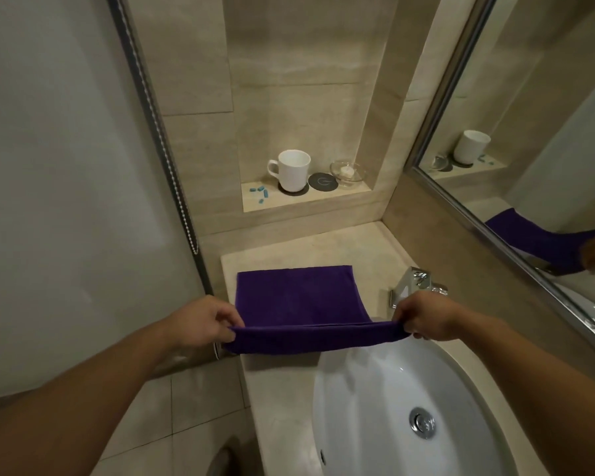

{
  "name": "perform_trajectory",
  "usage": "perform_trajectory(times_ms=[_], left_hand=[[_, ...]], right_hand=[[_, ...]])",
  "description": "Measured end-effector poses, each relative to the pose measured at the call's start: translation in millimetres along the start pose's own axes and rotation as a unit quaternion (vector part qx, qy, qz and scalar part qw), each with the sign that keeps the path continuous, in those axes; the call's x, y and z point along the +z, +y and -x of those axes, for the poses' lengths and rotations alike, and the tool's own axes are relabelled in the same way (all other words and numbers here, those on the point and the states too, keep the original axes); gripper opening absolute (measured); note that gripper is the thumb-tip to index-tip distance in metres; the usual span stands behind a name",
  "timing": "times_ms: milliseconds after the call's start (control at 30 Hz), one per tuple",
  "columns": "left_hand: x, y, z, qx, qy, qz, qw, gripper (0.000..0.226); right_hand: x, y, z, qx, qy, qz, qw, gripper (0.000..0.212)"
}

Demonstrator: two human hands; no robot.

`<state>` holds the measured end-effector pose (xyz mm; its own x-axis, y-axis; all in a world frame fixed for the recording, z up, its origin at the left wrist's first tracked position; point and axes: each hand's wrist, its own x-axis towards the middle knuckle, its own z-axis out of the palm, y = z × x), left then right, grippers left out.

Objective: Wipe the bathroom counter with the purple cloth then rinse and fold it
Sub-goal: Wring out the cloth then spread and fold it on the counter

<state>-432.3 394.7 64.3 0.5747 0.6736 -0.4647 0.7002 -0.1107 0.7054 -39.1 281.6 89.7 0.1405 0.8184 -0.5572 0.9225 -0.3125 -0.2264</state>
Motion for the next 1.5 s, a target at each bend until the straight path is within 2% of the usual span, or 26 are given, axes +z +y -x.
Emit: perform_trajectory(times_ms=[133,233,600,800,967,1100,1167,1267,1500], left_hand=[[-11.2,-6.5,-14.9,-0.013,0.042,0.060,0.997,0.017],[-20.2,-14.3,-34.2,-0.033,0.092,0.101,0.990,0.016],[-52.3,-41.7,-139.6,-0.089,0.120,0.107,0.983,0.014],[-56.4,-66.0,-199.7,-0.098,0.118,0.030,0.988,0.015],[-51.3,-80.4,-233.9,-0.096,0.087,-0.044,0.991,0.018],[-51.9,-80.1,-247.0,-0.086,0.084,-0.134,0.984,0.021],[-50.9,-78.6,-249.5,-0.087,0.083,-0.146,0.982,0.026],[-46.7,-75.1,-253.1,-0.078,0.075,-0.145,0.983,0.038],[-42.6,-66.9,-260.3,-0.115,0.021,-0.202,0.972,0.016]], right_hand=[[-11.7,-5.6,-23.4,0.018,0.058,-0.015,0.998,0.022],[-23.5,-14.0,-47.2,0.020,0.101,-0.016,0.995,0.027],[-38.3,-22.4,-164.2,0.044,0.093,-0.015,0.995,0.028],[-33.4,-13.7,-229.0,0.071,0.057,-0.007,0.996,0.025],[-14.1,-7.5,-267.0,0.090,0.029,-0.008,0.996,0.024],[-4.1,-10.2,-280.5,0.087,0.045,-0.009,0.995,0.020],[-1.9,-13.0,-282.2,0.062,0.057,0.005,0.996,0.029],[-3.3,-17.2,-281.4,0.020,0.029,0.014,0.999,0.043],[-5.4,-18.2,-284.5,0.018,-0.001,0.091,0.996,0.019]])
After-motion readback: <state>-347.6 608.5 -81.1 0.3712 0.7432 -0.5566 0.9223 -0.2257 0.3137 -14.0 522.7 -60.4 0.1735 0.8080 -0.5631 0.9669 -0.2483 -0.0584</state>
